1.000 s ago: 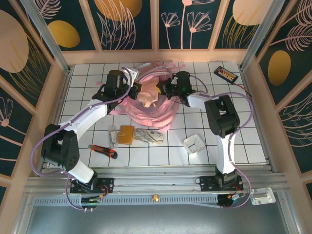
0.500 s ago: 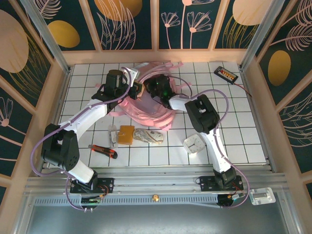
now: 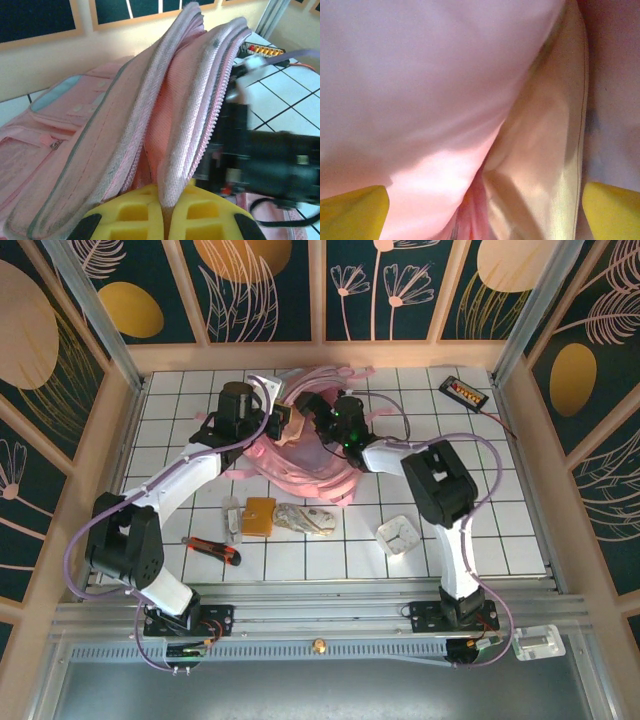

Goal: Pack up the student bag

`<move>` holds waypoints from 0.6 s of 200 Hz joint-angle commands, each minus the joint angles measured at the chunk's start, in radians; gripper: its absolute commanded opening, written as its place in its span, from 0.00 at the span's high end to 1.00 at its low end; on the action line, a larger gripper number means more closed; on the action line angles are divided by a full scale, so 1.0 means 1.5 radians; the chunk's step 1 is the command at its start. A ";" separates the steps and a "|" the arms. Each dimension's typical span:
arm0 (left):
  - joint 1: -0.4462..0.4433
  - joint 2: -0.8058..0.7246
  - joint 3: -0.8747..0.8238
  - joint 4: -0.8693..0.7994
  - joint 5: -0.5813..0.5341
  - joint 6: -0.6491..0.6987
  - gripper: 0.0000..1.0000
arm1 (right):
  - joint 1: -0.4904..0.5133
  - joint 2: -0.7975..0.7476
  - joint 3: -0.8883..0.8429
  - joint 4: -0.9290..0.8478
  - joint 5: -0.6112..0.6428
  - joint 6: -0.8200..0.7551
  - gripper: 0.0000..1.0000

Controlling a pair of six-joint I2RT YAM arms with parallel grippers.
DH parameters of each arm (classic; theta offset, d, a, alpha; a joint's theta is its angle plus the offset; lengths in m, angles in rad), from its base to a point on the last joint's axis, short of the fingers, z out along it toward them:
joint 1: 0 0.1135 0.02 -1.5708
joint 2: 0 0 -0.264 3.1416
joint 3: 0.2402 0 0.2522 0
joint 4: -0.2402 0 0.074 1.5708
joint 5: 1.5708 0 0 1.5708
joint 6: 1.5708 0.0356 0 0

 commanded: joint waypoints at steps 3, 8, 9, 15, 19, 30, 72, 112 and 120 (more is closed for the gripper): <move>0.008 0.008 0.020 0.080 -0.017 -0.034 0.98 | 0.005 -0.096 -0.057 0.008 -0.002 -0.062 0.01; 0.009 0.009 0.019 0.083 -0.016 -0.040 0.98 | 0.006 -0.109 -0.066 0.001 -0.003 -0.071 0.01; 0.009 0.009 0.019 0.083 -0.016 -0.041 0.98 | 0.006 -0.110 -0.067 -0.002 -0.003 -0.072 0.01; 0.010 0.009 0.017 0.088 -0.016 -0.049 0.98 | 0.006 -0.125 -0.076 -0.019 -0.006 -0.082 0.01; 0.010 0.008 0.015 0.090 -0.018 -0.054 0.98 | 0.006 -0.134 -0.080 -0.031 -0.005 -0.094 0.01; 0.011 0.007 0.011 0.094 -0.020 -0.063 0.98 | 0.012 -0.168 -0.092 -0.077 0.014 -0.133 0.01; 0.011 0.004 -0.004 0.099 -0.007 -0.081 0.97 | 0.059 -0.336 -0.138 -0.296 0.135 -0.341 0.01; 0.011 -0.010 -0.022 0.092 0.004 -0.065 0.97 | 0.052 -0.451 -0.210 -0.449 -0.060 -0.542 0.01; 0.011 -0.014 -0.026 0.086 0.002 -0.056 0.97 | 0.064 -0.456 -0.208 -0.508 -0.069 -0.596 0.01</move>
